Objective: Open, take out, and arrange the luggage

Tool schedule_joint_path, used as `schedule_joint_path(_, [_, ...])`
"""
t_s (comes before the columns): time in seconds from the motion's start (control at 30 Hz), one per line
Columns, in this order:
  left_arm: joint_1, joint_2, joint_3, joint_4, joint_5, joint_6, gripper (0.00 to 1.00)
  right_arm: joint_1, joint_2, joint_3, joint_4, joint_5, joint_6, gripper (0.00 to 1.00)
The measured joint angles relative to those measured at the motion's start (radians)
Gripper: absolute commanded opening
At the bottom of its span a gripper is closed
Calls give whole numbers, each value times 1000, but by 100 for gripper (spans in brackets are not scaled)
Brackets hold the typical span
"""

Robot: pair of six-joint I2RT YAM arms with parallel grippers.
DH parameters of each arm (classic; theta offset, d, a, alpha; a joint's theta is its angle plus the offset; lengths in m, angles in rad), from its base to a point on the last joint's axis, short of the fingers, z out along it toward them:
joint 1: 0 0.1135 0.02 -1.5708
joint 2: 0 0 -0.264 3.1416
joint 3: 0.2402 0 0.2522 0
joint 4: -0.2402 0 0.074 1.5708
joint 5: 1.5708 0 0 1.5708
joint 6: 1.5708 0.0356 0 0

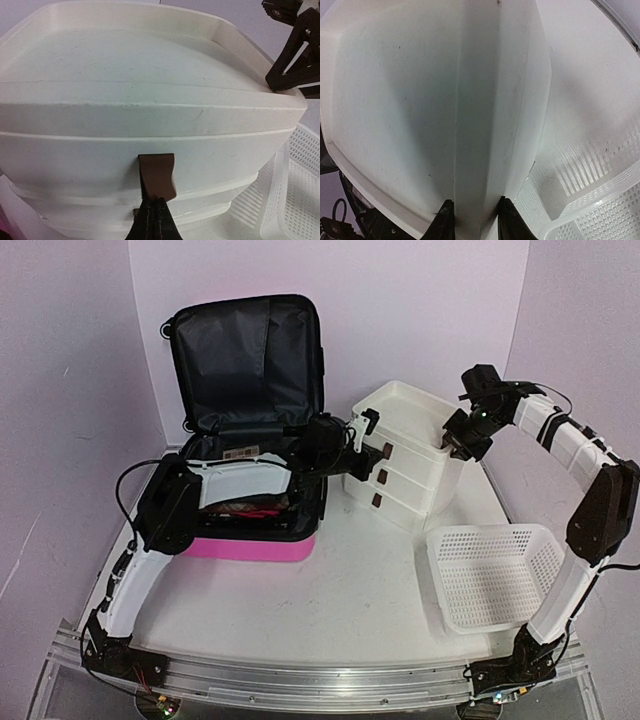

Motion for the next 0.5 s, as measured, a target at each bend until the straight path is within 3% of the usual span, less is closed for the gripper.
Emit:
schedule_joint_path(0.37, [0, -440, -459, -6, 43, 1, 0, 9, -2, -4, 10, 21, -5, 0])
schedule_joint_path(0.4, [0, -458, -479, -2, 51, 1, 8, 9, -2, -4, 10, 21, -5, 0])
schedule_joint_path(0.5, [0, -467, -493, -1, 69, 3, 44, 9, -2, -4, 10, 22, -5, 0])
